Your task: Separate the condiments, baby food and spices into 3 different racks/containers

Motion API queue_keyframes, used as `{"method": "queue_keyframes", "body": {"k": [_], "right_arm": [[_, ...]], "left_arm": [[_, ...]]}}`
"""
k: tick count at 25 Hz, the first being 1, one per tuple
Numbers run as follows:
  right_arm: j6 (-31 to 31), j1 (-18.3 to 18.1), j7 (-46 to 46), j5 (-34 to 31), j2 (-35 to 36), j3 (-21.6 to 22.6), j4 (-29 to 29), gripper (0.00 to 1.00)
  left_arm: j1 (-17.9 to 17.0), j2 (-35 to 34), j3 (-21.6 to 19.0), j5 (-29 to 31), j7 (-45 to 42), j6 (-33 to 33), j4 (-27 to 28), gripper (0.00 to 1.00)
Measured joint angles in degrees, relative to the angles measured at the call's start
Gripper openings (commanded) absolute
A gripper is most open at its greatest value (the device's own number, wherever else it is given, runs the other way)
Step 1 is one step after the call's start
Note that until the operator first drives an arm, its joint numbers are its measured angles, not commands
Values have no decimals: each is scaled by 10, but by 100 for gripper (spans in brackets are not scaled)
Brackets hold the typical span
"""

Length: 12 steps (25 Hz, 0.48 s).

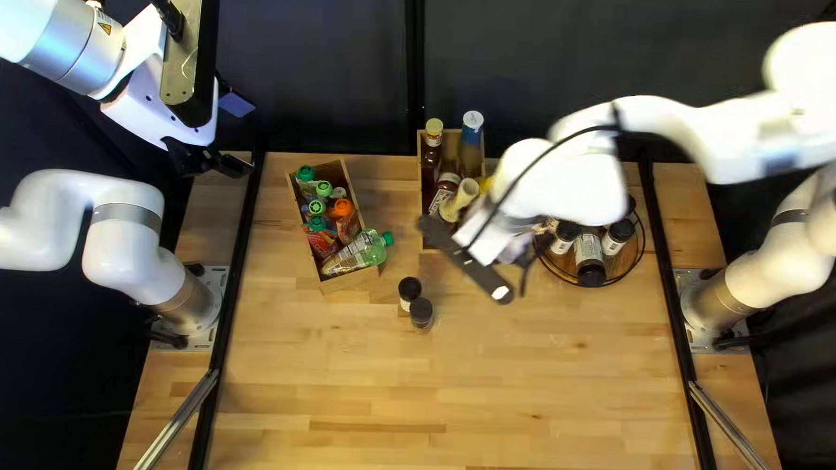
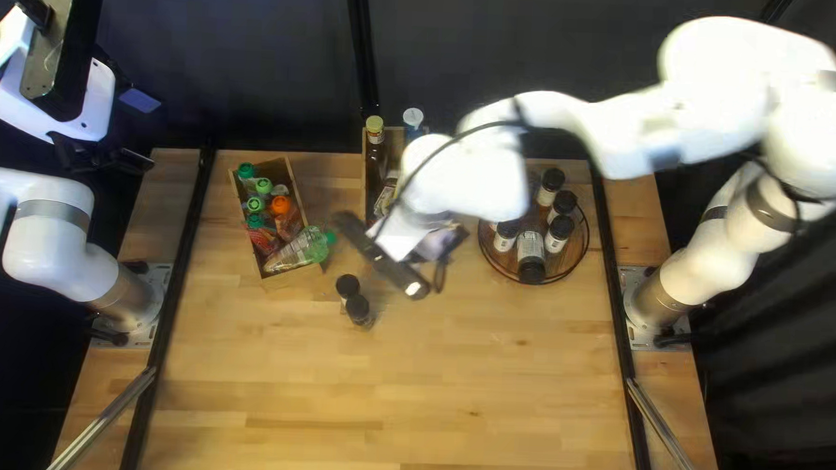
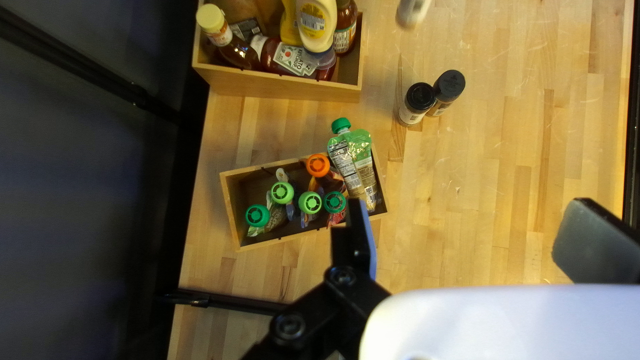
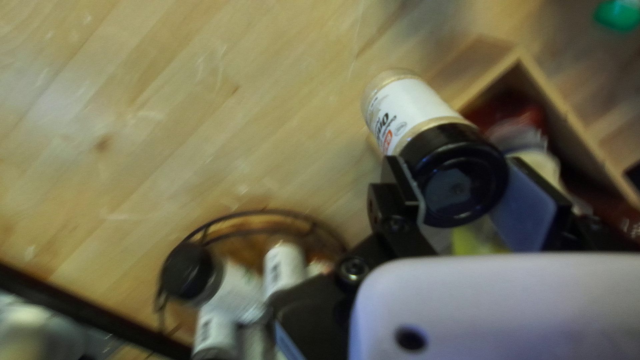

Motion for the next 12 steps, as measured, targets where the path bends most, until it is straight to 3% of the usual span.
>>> {"method": "queue_keyframes", "body": {"k": [12], "right_arm": [[89,-60,-4,-7,151,-104,-82,0]], "left_arm": [[0,0,0,0,0,0,0,100]]}}
